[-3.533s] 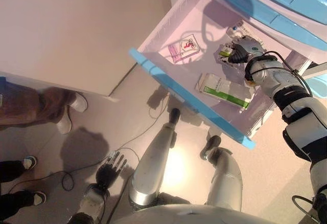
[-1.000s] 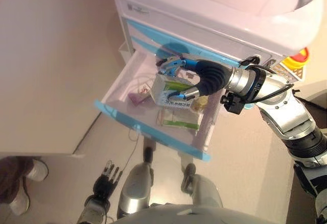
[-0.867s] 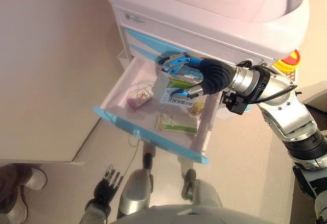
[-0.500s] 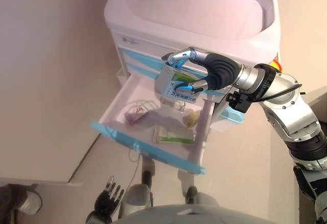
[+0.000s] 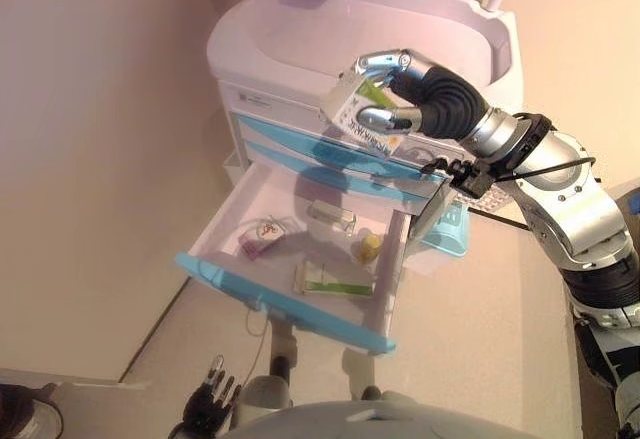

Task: Open the drawer and pick up the medicine

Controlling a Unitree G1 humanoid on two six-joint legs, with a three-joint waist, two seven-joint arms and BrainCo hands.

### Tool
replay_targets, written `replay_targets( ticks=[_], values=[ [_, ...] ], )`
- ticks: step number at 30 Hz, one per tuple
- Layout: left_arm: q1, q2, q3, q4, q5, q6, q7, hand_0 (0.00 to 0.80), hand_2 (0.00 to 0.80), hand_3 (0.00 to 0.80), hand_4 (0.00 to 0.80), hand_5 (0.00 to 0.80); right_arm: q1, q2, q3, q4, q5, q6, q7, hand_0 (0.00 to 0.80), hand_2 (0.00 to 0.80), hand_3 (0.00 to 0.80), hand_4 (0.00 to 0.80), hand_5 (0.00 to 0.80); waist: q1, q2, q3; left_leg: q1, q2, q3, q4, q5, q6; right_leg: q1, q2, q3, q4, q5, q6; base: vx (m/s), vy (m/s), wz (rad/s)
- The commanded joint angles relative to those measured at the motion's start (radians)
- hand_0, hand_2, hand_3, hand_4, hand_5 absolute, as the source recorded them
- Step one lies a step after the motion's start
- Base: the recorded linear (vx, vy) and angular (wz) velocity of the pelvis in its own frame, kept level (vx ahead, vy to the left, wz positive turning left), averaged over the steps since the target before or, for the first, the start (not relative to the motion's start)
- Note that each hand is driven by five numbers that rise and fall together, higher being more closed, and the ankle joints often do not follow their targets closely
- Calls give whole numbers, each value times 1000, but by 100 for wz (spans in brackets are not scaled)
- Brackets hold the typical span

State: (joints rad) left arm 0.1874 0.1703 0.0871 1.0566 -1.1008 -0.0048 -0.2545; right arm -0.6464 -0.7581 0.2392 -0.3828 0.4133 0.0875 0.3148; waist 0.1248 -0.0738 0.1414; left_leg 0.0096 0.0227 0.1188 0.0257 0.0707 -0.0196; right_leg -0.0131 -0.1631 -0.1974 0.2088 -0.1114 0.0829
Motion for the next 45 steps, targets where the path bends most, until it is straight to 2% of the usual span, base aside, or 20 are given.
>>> replay_targets(
  ticks=[1, 8, 21, 25, 31, 38, 45],
  values=[
    [-17, 27, 31, 30, 33, -14, 0, 0, 0, 0, 0, 0, -133, -17, -65, 31, 34, -31, -97, 800, 800, 800, 800, 800, 34, -10, 4, 20, -30, -22, 44, -137, -2, 43, -18, -48, -47, 59, 47, 48, -5, 2],
    [-13, 38, 41, 29, 52, -7, 2, 0, 0, 0, 0, 0, -239, -77, -31, 183, -59, -19, -204, 800, 800, 800, 800, 800, 47, -14, -6, 23, -31, -36, 48, -138, -1, 53, -23, -54, -46, 58, 48, 53, 2, 1],
    [5, 69, 43, 13, 54, 16, 20, 0, 0, 0, 0, 0, -470, -206, 142, 663, -232, -65, -444, 800, 800, 800, 800, 800, 90, -18, -5, 23, -40, -62, 50, -137, 4, 71, -45, -79, -67, 79, 64, 23, 27, 6],
    [10, 89, 45, -7, 53, 37, 27, 0, 0, 0, 0, 0, -556, -263, 253, 795, -288, -38, -431, 800, 800, 800, 800, 800, 105, -20, -5, 21, -42, -67, 44, -130, 7, 68, -50, -85, -67, 90, 70, 1, 24, 3],
    [10, 114, 31, -18, 40, 55, 31, 0, 0, 0, 0, 0, -622, -277, 387, 1021, -294, -66, -376, 800, 800, 800, 800, 800, 128, -23, 2, 12, -41, -75, 44, -125, 10, 70, -53, -95, -71, 96, 73, -3, 0, 3],
    [6, 135, 14, -16, 41, 72, 15, 0, 0, 0, 0, 0, -601, -245, 441, 1155, -287, -106, -308, 800, 800, 800, 800, 800, 149, -17, 19, 2, -46, -96, 59, -129, 13, 75, -61, -103, -73, 99, 73, -3, 1, 5],
    [6, 140, 5, -10, 51, 73, -8, 0, 0, 0, 0, 0, -546, -212, 436, 1228, -316, -153, -240, 800, 800, 800, 800, 800, 162, -11, 30, -8, -51, -110, 64, -129, 13, 75, -67, -112, -74, 99, 72, -19, 9, 9]
  ],
)
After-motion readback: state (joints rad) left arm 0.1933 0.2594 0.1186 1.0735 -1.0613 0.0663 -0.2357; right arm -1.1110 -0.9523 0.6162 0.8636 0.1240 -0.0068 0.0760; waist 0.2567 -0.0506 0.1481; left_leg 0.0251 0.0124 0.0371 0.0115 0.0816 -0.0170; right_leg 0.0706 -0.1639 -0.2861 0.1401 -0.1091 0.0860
